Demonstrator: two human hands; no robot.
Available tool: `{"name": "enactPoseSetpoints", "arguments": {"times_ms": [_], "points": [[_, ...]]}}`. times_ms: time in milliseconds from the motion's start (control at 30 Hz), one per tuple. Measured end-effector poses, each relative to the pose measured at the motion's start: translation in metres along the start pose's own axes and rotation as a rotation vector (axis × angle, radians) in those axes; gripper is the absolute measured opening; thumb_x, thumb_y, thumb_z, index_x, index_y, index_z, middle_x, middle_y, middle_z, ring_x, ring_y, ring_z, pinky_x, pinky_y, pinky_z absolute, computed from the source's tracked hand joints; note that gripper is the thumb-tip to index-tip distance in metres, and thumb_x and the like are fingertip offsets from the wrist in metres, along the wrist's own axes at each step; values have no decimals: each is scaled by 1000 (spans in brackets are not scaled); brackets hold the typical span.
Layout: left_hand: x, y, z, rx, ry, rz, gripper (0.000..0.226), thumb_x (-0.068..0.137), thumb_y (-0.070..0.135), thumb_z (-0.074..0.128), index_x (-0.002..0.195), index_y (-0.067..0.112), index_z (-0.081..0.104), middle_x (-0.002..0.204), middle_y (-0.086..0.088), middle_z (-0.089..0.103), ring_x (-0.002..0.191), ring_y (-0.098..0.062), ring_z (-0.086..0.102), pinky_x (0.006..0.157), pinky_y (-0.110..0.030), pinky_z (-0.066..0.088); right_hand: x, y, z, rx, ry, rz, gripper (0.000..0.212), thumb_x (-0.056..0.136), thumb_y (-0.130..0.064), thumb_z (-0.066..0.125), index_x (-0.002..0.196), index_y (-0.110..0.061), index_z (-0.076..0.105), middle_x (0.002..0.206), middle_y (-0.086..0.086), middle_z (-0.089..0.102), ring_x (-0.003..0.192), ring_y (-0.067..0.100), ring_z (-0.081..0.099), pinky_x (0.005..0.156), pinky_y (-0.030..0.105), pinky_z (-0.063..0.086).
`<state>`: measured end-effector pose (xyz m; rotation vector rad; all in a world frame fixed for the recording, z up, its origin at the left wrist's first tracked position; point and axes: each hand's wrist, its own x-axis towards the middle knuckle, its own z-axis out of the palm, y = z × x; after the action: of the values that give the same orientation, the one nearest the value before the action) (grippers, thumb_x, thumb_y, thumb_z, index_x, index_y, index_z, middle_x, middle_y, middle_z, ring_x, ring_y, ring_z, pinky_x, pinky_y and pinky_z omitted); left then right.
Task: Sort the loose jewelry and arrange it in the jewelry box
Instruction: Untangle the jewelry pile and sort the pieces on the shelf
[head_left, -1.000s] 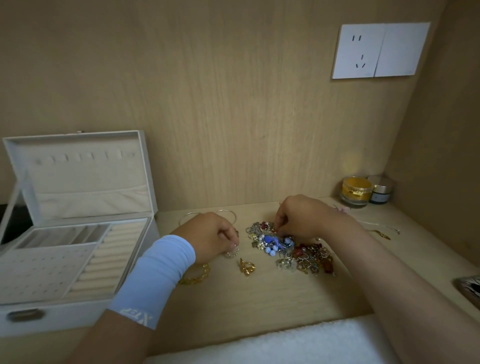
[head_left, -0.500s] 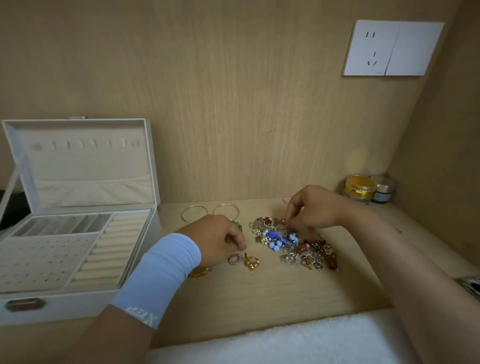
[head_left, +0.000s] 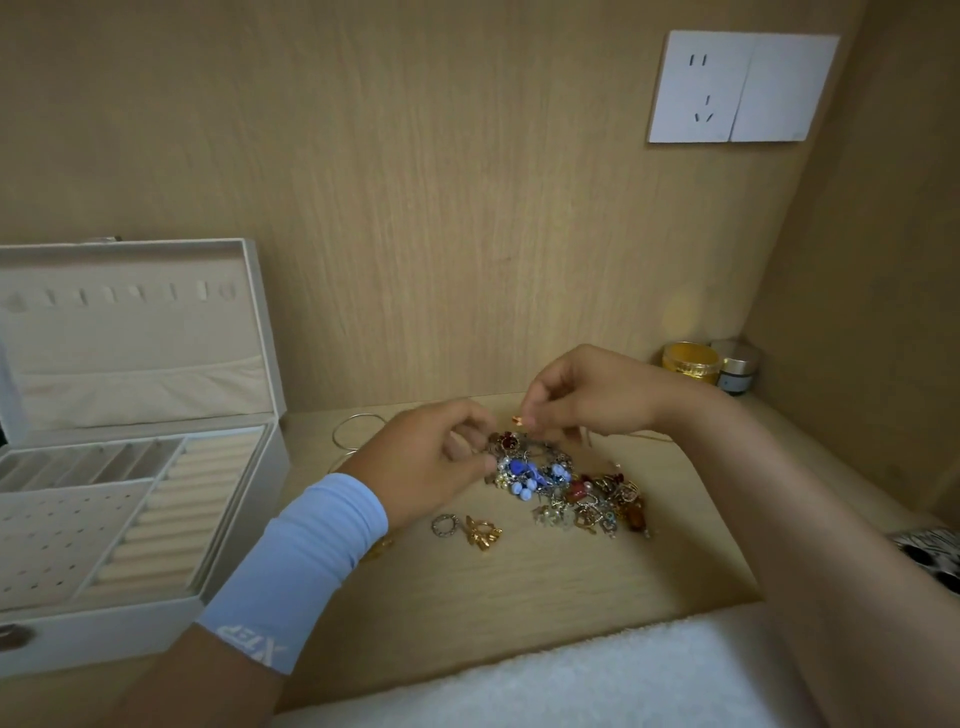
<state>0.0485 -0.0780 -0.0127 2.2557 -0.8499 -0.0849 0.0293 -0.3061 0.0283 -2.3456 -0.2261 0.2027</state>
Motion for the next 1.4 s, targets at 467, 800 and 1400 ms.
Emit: {"name": "enactPoseSetpoints", "arguments": {"times_ms": [467,800,1400], "points": [[10,1,20,-479,190,-164,4,89,13,70,86,10,70,74,-3,73,64,-12,65,55,-26,51,7,13,10,331,-74,6,16,90,-6,71,105,-1,74,94,14,76,57,14,65,43,20,44],[9,-13,7,80,8,-164,12,89,30,68,77,27,68,80,10,69,77,-4,62,72,-19,47,17,17,17,-138,142,14,13,92,-12,69,98,-19,77,94,-5,74,74,-1,66,74,19,51],[2,1,0,272,-395,-196,6,87,32,71,85,27,73,61,22,60,66,1,56,70,-21,46,25,29,26,-353,216,28,13,89,-24,73,99,-32,75,95,-15,68,89,2,62,83,25,51]]}}
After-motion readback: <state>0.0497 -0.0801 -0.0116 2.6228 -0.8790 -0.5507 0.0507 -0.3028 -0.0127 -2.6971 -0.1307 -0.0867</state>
